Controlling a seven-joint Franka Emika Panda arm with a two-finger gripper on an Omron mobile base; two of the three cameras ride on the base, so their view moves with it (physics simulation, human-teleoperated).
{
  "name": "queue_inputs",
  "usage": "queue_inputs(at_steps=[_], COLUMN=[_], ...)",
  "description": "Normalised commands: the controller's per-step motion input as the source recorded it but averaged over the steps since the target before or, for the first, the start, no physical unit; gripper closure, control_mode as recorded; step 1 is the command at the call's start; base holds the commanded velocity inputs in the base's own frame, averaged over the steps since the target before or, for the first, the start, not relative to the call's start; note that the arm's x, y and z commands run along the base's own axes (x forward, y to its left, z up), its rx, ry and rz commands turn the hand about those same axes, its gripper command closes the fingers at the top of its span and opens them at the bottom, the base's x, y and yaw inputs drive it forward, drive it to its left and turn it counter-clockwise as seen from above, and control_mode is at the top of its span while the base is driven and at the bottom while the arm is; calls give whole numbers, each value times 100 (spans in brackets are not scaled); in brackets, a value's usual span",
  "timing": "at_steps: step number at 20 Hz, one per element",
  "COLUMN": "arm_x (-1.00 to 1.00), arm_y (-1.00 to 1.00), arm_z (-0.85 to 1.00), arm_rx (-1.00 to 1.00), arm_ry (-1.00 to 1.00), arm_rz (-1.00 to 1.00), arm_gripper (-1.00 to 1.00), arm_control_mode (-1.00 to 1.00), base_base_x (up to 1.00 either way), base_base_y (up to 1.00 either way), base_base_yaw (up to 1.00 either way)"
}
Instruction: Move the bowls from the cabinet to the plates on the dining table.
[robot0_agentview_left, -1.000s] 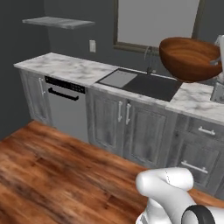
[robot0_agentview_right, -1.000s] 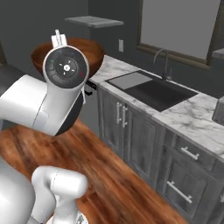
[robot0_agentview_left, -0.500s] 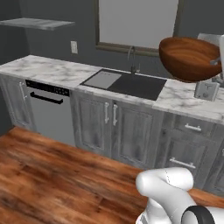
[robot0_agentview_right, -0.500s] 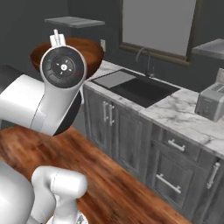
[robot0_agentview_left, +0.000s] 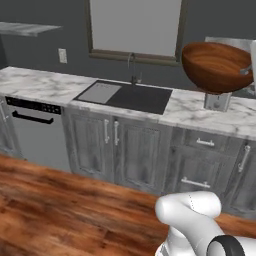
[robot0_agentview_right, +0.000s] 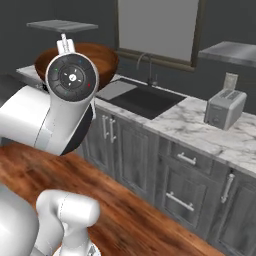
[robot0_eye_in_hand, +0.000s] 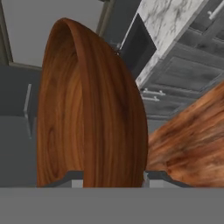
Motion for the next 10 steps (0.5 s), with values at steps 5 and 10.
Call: queue_inputs(at_steps=[5, 10], arm_x=[0, 0], arm_y=[0, 0], arm_z=[0, 0], arm_rx=[0, 0], arm_ry=[0, 0], arm_rz=[0, 0], arm_gripper=[100, 100], arm_control_mode=[100, 100], base_base_x=[0, 0], base_base_y=[0, 0], base_base_yaw=[-25, -25])
